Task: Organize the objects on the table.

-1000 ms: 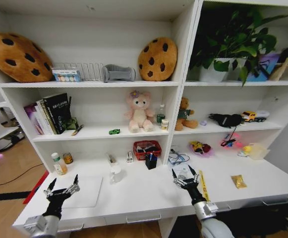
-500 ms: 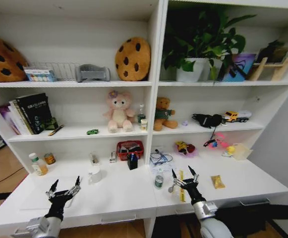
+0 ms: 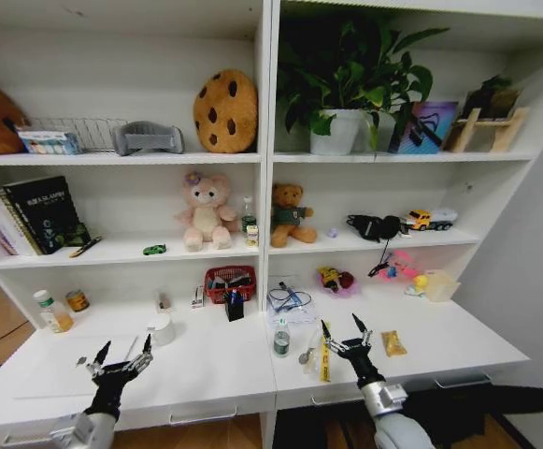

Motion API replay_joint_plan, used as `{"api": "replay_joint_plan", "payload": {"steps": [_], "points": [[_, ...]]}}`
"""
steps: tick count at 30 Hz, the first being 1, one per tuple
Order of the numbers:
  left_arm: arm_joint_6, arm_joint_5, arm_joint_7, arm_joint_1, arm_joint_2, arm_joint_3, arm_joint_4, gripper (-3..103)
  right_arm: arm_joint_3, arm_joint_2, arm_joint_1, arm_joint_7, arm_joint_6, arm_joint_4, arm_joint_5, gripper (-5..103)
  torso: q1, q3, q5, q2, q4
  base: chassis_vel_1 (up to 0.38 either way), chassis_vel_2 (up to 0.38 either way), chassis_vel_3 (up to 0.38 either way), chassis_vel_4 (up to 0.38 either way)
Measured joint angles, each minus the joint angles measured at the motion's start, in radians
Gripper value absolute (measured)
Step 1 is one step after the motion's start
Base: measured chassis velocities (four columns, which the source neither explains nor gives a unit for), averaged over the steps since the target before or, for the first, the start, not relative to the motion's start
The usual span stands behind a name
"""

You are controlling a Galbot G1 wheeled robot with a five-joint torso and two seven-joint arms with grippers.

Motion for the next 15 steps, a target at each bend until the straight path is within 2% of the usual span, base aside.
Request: {"api": "replay_joint_plan", "payload": {"steps": [1, 3, 15], "points": [[0.0, 0.0, 0.0, 0.0, 0.0, 0.0, 0.0, 100, 0.0, 0.0, 0.0, 0.0, 0.0, 0.0, 0.0, 100, 0.0, 0.0, 0.0, 0.0, 0.0, 0.0, 0.0, 0.0, 0.0], [-0.001, 0.007, 0.0, 0.0, -0.004, 0.002, 0.001, 100, -0.033, -0.008, -0.012, -0.057, 0.013, -0.003, -0.032, 100, 0.0, 0.0, 0.0005, 0.0, 0.0, 0.0, 0.0, 0.0, 0.0], [-0.004, 0.028, 0.001, 0.003, -0.025, 0.021, 0.004, 100, -0.081, -0.007, 0.008, -0.078, 0.017, -0.028, -0.063, 100, 0.0, 0.0, 0.0003, 0.0, 0.0, 0.0, 0.0, 0.0, 0.0]]}}
